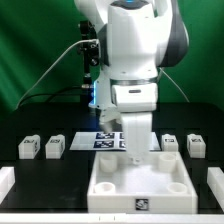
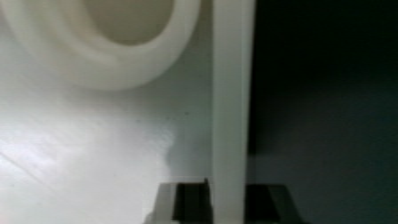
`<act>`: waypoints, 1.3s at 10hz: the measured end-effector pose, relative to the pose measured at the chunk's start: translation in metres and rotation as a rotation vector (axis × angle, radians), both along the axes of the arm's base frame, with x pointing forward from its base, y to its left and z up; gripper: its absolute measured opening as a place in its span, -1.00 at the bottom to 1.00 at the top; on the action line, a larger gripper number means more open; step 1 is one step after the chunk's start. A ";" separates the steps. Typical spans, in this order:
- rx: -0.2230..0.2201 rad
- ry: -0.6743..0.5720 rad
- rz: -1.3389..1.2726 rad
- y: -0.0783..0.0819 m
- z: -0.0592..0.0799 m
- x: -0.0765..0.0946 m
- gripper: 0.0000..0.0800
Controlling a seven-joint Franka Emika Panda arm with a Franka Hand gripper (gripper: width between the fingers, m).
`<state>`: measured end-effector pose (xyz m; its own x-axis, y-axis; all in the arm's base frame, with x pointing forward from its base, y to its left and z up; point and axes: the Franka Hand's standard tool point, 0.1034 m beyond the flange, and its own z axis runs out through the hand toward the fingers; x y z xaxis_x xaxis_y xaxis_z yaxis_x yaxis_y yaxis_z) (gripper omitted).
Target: Assemble one leg
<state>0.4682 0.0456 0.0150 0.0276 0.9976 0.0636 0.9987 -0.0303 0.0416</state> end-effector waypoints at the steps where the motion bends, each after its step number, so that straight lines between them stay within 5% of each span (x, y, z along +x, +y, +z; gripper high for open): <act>1: 0.009 -0.012 0.000 0.009 0.000 0.011 -0.86; 3: 0.021 -0.024 -0.001 0.019 -0.004 0.027 -0.86; 9: 0.014 0.007 -0.017 0.021 -0.007 0.027 -0.85; 11: 0.014 0.007 -0.019 0.021 -0.008 0.027 0.17; 12: 0.014 0.007 -0.019 0.020 -0.008 0.027 0.17; 13: 0.014 0.007 -0.020 0.020 -0.008 0.027 0.52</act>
Offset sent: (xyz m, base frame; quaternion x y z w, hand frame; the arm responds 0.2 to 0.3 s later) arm 0.0342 0.0155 -0.0107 -0.0222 0.0226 -0.0261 0.9992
